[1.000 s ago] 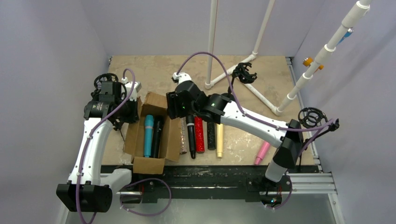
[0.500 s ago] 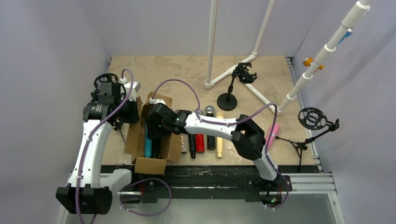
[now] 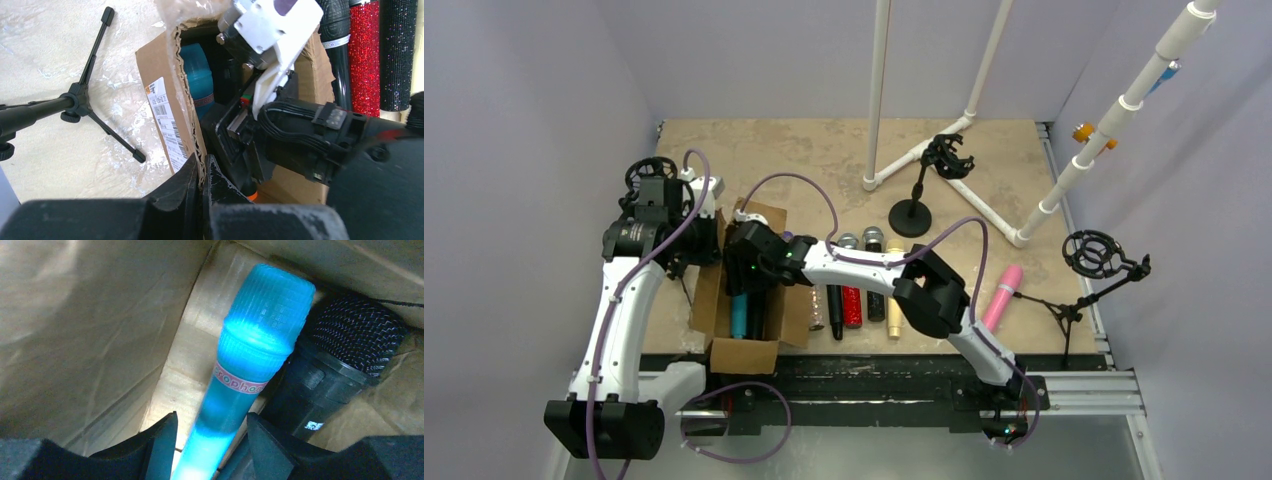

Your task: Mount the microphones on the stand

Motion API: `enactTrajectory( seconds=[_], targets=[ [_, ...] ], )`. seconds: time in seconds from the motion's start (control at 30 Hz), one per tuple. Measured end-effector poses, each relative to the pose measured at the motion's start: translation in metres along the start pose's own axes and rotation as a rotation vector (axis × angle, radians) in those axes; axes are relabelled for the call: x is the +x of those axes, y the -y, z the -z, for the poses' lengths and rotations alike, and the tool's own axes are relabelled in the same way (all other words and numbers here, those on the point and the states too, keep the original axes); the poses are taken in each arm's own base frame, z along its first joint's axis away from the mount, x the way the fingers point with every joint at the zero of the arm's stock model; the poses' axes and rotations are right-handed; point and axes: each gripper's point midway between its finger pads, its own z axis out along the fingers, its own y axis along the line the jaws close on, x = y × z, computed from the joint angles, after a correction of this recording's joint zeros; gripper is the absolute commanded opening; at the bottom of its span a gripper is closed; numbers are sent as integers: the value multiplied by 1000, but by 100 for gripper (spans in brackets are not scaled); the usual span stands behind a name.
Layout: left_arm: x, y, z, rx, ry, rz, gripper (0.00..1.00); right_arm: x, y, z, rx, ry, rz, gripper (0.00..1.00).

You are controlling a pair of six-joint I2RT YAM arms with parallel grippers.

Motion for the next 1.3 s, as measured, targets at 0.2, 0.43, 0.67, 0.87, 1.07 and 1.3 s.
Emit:
enactTrajectory(
  seconds=[0.2, 0.43, 0.67, 0.87, 1.07, 1.3],
  targets=[
    [1, -3, 0, -14, -3, 0, 0, 2, 4, -15, 18, -8, -20, 58],
    [1, -3, 0, -16, -3, 1, 0, 1, 8, -22, 41, 5, -24, 40],
    [1, -4, -1, -18, -5, -5, 0, -5, 2, -22, 16, 26, -30, 11],
    [1, -11, -2, -51, -13, -23, 0, -23, -9, 13, -18, 66, -34, 0],
    [0, -18, -4, -85, -23, -26, 0, -59, -30, 76, -106, 168, -47, 0],
    [0, -21, -4, -103, -26, -42, 0, -83, -3, 140, -133, 228, -76, 0]
  ],
)
